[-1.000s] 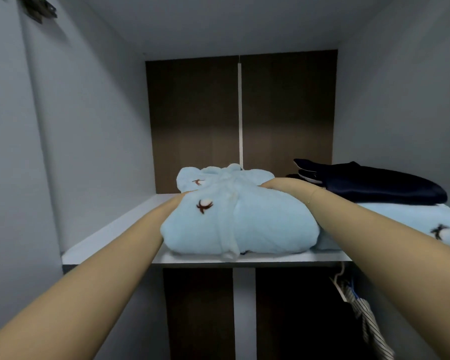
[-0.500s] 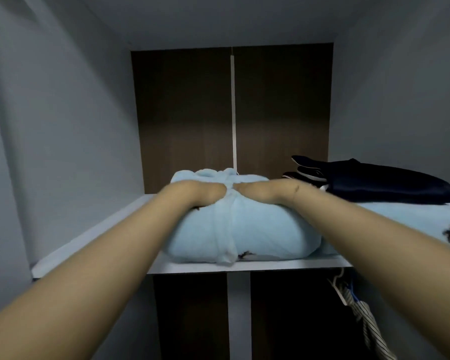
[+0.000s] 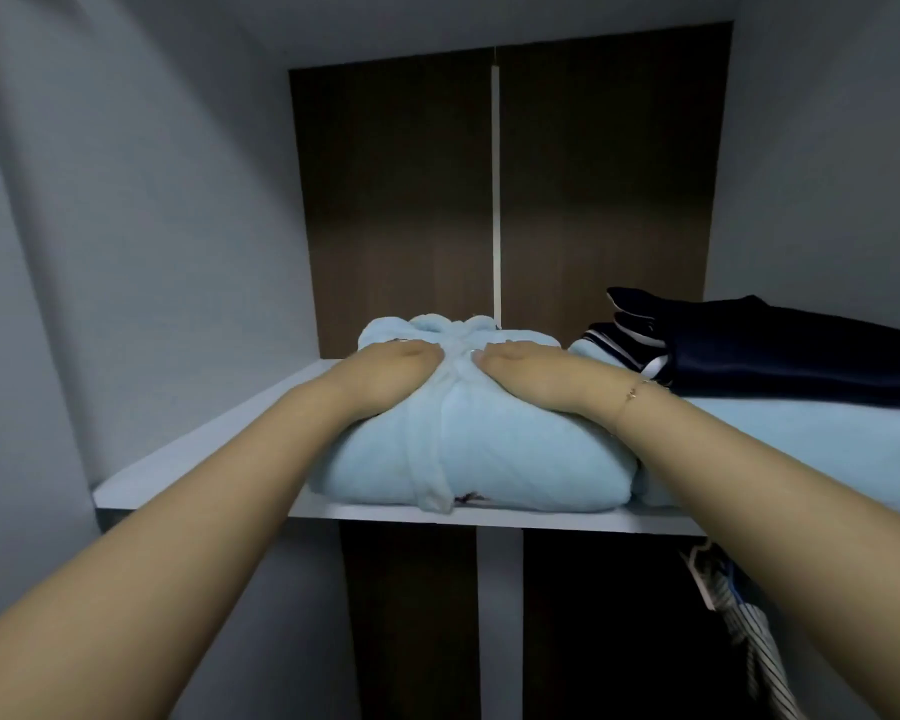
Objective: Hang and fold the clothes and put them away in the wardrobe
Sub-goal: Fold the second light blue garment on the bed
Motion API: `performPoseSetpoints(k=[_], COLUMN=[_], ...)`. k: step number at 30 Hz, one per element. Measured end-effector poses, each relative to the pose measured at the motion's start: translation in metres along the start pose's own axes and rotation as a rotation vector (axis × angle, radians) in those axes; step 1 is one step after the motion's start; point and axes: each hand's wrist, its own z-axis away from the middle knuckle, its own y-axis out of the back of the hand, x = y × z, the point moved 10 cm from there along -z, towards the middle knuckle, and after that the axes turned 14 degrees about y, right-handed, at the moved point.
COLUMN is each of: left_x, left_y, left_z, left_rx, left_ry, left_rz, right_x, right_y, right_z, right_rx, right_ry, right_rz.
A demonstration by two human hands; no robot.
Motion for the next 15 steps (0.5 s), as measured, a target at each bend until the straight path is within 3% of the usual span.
performPoseSetpoints(k=[2, 5, 8, 15], left_x=[0.008, 0.012, 0.000, -0.089], left_y=[0.017, 0.020, 0.001, -0.022], left_z=[0.023, 0.077, 0.128, 0.232], left_rx=[0.271, 0.563, 0.617, 0.648], left_ry=[-0.140, -0.297, -0.372, -0.468], left_rz=[-0.289, -0.457, -0.526, -0.494], right_x=[-0.001, -0.029, -0.068, -0.146], right_y=[0.019, 0.016, -0.005, -0.051], right_z=[0.024, 0.062, 0.099, 0.198], right_rx=[0.122, 0.298, 0.382, 0.427], right_ry=[-0.118, -0.064, -0.037, -0.229], right_rz=[-0.123, 0.033, 0.158, 0.347])
